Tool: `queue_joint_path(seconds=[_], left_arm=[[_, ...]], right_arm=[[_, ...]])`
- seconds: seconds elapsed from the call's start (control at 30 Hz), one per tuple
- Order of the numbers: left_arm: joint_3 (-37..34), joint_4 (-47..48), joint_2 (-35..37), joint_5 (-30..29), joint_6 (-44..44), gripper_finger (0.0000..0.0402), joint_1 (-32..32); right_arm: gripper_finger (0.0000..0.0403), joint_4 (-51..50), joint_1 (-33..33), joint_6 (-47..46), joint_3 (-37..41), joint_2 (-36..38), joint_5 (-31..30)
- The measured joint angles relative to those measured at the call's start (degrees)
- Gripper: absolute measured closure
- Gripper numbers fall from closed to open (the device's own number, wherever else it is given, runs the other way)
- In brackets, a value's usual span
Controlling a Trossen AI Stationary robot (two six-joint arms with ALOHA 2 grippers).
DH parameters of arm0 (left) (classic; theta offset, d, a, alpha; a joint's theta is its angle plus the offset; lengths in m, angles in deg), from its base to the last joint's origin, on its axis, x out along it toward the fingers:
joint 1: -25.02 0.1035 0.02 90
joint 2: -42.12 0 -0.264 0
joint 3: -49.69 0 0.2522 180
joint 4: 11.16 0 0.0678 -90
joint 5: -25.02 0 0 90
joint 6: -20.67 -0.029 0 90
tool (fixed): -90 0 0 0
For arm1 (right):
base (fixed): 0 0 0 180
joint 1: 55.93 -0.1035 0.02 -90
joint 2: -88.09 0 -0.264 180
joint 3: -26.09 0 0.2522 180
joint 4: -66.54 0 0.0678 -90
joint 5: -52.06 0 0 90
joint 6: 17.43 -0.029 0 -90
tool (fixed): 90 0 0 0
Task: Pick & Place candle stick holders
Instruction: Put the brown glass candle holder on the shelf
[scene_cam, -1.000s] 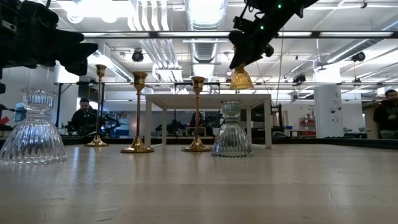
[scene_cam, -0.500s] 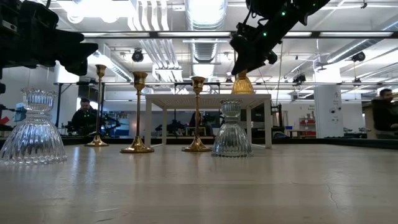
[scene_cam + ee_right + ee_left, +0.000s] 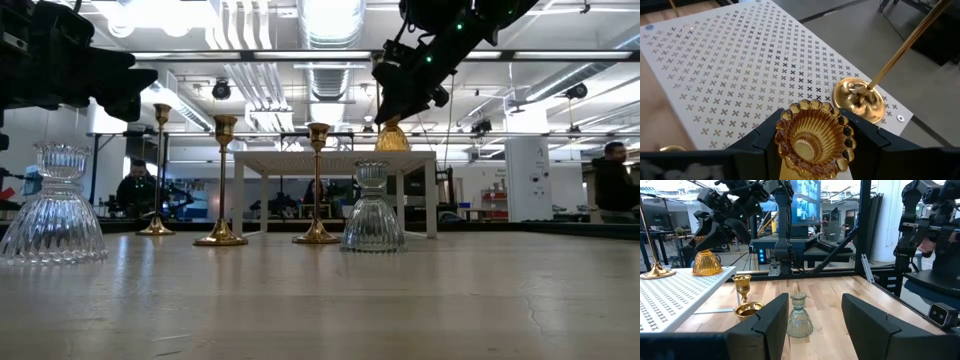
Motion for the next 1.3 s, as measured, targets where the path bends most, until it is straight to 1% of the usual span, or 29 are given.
queue_joint_path(seconds=[0.57, 0.63, 0.8, 0.93, 1.03, 1.13, 1.23, 1.3], left_arm=[[0.0, 0.0, 0.0, 0.0, 0.0, 0.0211, 0.0], [0.0, 0.0, 0.0, 0.0, 0.0, 0.0211, 0.0], [0.0, 0.0, 0.0, 0.0, 0.0, 0.0211, 0.0], [0.0, 0.0, 0.0, 0.0, 0.0, 0.0211, 0.0], [0.0, 0.0, 0.0, 0.0, 0.0, 0.0211, 0.0], [0.0, 0.0, 0.0, 0.0, 0.0, 0.0211, 0.0], [0.0, 0.0, 0.0, 0.0, 0.0, 0.0211, 0.0], [0.0, 0.0, 0.0, 0.0, 0.0, 0.0211, 0.0]], right_arm=[[0.0248, 0.4, 0.0, -0.8, 0.5, 0.0, 0.2], [0.0230, 0.5, 0.0, -0.8, 0.6, 0.0, 0.3], [0.0145, 0.2, 0.0, -0.8, 0.8, -0.2, 0.6], [0.0098, 0.5, 0.0, -0.6, 0.8, -0.1, 0.3], [0.0077, 0.7, 0.0, -0.6, 0.8, -0.1, 0.2], [0.0064, 0.0, 0.0, -0.6, 0.8, 0.7, 0.2], [0.0061, -1.2, 0.0, -1.3, 0.8, 3.0, -0.2], [0.0064, -3.4, 0.0, -1.7, 0.7, 5.2, -1.6]])
